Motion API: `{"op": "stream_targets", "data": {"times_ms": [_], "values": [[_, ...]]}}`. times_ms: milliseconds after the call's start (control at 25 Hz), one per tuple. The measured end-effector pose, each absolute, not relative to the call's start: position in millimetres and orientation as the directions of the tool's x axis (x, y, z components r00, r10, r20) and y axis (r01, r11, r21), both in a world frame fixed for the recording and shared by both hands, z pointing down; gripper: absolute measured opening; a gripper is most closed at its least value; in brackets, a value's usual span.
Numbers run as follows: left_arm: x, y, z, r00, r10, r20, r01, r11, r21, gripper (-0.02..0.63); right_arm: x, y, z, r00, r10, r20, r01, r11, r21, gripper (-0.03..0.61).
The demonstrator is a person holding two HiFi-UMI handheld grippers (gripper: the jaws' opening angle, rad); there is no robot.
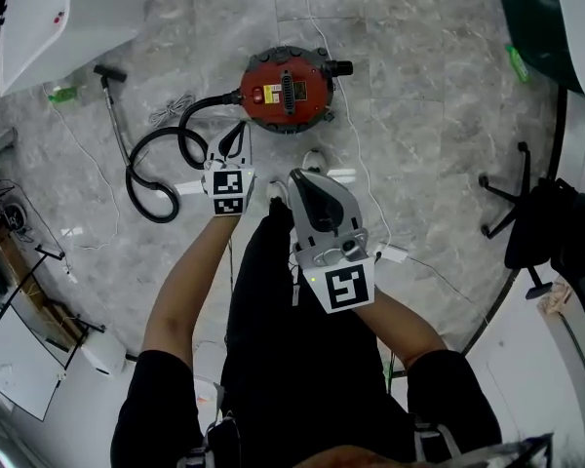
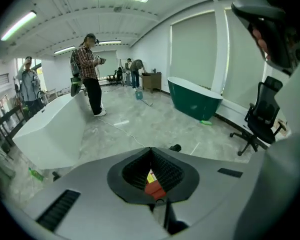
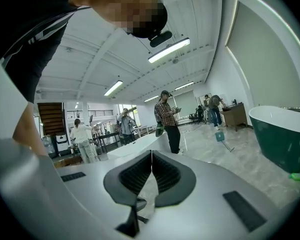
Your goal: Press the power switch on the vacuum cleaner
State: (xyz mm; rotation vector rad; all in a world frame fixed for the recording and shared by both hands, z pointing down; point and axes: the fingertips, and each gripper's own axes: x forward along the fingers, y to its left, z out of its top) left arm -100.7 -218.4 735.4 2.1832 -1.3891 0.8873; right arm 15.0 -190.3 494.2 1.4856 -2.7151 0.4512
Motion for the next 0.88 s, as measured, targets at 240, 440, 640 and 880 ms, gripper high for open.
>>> {"op": "stream_targets", "data": {"times_ms": [240, 440, 640, 880], "values": [[-106, -230, 789, 0.297, -0.616, 0.73, -0.882, -0.469, -0.037, 0.018, 30, -193, 513, -0.548, -0.816, 0.184, -0.832, 0.509, -0.219, 0.02], [-104, -237, 831, 0.312, -0.577, 0.754, -0.892, -0.451, 0.023, 0.018, 60, -210, 535, -0.511, -0.836, 0.201, -0.858, 0.481, -0.179, 0.019], [-105, -238, 865, 0.309, -0.541, 0.782, -0.882, -0.47, 0.024, 0.018, 64, -222, 557, -0.504, -0.84, 0.201, -0.862, 0.477, -0.17, 0.02], [-108, -242, 898, 0.301, -0.499, 0.813, -0.918, -0.381, 0.106, 0.018, 38, -221, 573, -0.557, -0.809, 0.189, -0.829, 0.53, -0.177, 0.02]]}}
